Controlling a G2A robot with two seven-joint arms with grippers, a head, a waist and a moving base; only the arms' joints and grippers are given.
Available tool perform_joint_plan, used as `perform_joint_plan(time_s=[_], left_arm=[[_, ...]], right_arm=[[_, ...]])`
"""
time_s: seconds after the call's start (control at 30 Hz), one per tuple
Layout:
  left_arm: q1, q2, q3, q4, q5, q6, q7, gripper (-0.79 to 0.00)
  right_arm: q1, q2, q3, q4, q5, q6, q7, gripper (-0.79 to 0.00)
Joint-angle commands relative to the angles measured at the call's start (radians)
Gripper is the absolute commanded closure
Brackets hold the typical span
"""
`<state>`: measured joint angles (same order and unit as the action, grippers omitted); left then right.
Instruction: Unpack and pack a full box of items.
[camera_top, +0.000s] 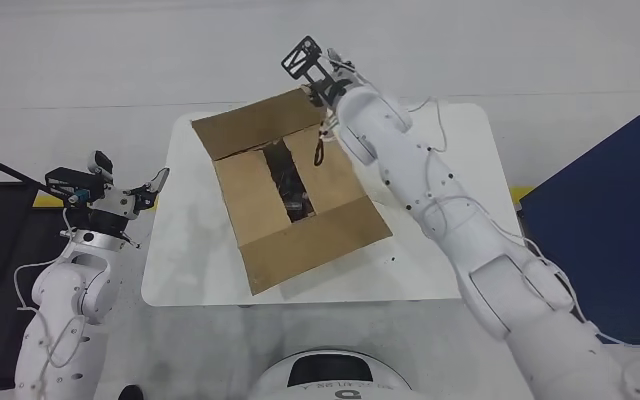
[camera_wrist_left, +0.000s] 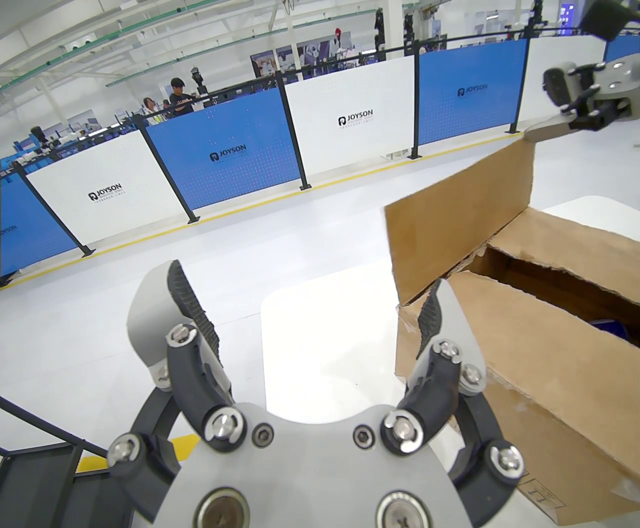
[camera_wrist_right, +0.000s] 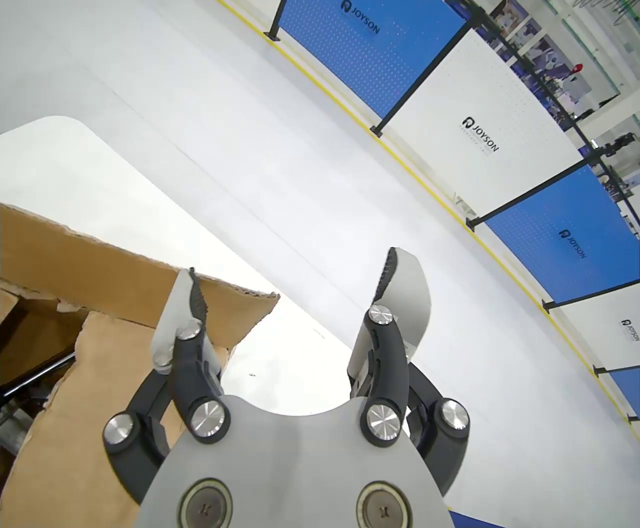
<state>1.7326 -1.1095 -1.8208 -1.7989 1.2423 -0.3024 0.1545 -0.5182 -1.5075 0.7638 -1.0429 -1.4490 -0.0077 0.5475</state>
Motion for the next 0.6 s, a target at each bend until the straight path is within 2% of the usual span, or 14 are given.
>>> perform_joint_plan(time_s=[0.0, 0.07, 0.13, 0.17, 0.27, 0.4, 0.57], left_arm=[[0.000, 0.000, 0.000, 0.000, 0.000, 0.000, 0.000, -0.785], [0.000, 0.000, 0.000, 0.000, 0.000, 0.000, 0.000, -0.785], [-0.004, 0.000, 0.003, -0.018, 0.033, 0.014, 0.003, -0.785], [-0.011, 0.000, 0.008, -0.031, 0.056, 0.024, -0.001, -0.785], [-0.063, 0.000, 0.047, -0.049, 0.090, 0.031, -0.036, -0.785], [-0.209, 0.002, 0.130, -0.010, 0.123, -0.032, -0.142, -0.785], [-0.412, -0.001, 0.247, 0.149, 0.154, -0.086, -0.276, -0.785]], right_arm=[[0.046, -0.030, -0.036, 0.099, 0.033, 0.004, -0.010, -0.496], [0.077, -0.057, -0.064, 0.164, 0.060, 0.002, -0.032, -0.502], [0.093, -0.077, -0.084, 0.208, 0.069, 0.003, -0.053, -0.570], [0.096, -0.083, -0.090, 0.221, 0.070, 0.004, -0.065, -0.643], [0.089, -0.088, -0.083, 0.233, 0.077, -0.006, -0.098, -0.693], [0.055, -0.070, -0.043, 0.190, 0.069, -0.038, -0.111, -0.714], [-0.037, -0.026, 0.017, 0.033, 0.001, -0.093, -0.069, -0.739]])
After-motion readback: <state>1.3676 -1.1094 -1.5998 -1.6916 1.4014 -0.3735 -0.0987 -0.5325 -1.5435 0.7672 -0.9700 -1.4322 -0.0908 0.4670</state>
